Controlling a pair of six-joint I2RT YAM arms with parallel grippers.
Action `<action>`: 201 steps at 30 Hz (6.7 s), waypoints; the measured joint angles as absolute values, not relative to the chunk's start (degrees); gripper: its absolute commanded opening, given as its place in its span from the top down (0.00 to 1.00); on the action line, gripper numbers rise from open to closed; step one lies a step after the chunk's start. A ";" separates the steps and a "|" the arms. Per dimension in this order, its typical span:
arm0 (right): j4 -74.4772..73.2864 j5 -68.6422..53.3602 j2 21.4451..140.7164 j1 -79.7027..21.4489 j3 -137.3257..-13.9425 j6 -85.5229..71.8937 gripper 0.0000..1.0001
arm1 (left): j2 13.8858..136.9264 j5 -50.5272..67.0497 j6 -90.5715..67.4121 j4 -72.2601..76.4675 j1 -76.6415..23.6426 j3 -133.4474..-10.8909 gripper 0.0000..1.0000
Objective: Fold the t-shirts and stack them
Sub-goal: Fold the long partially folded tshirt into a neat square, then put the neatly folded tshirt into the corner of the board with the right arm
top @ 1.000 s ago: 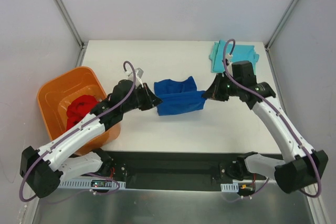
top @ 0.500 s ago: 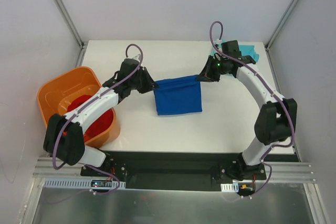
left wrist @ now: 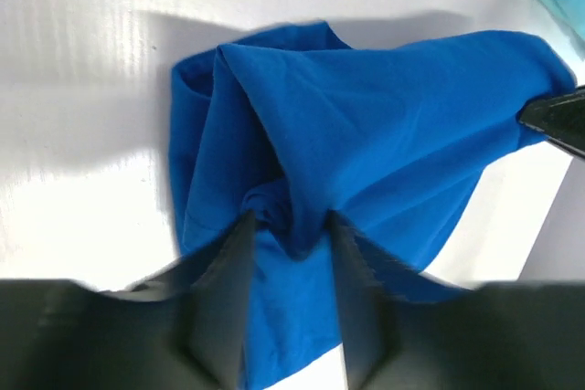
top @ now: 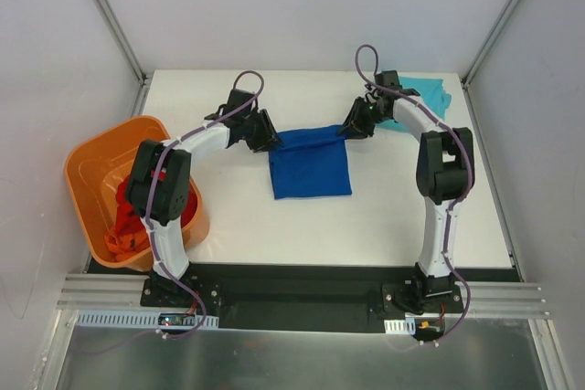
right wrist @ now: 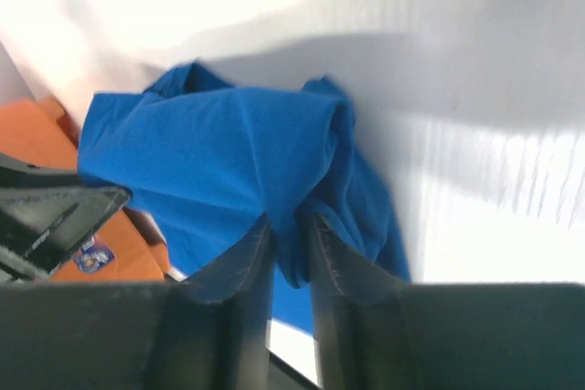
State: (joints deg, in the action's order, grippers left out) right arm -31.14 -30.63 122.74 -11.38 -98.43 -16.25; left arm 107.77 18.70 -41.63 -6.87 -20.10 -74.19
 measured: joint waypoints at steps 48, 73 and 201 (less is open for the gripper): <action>-21.80 -33.80 141.08 -15.66 -118.63 -23.22 0.03 | 120.18 23.14 -42.65 -6.24 -19.84 -85.08 0.01; -25.93 -13.69 101.54 -14.94 -82.02 -8.97 0.03 | 54.61 12.78 -42.63 -7.49 -24.36 -36.69 0.01; -34.65 15.79 105.19 1.23 -101.45 0.91 0.03 | 52.51 5.98 -39.62 -17.65 -24.40 -45.30 0.01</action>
State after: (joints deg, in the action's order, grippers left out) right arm -34.65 15.79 105.19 1.23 -101.45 0.91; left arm 52.51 5.98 -39.62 -17.65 -24.40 -45.30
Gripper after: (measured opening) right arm 0.966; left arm 0.993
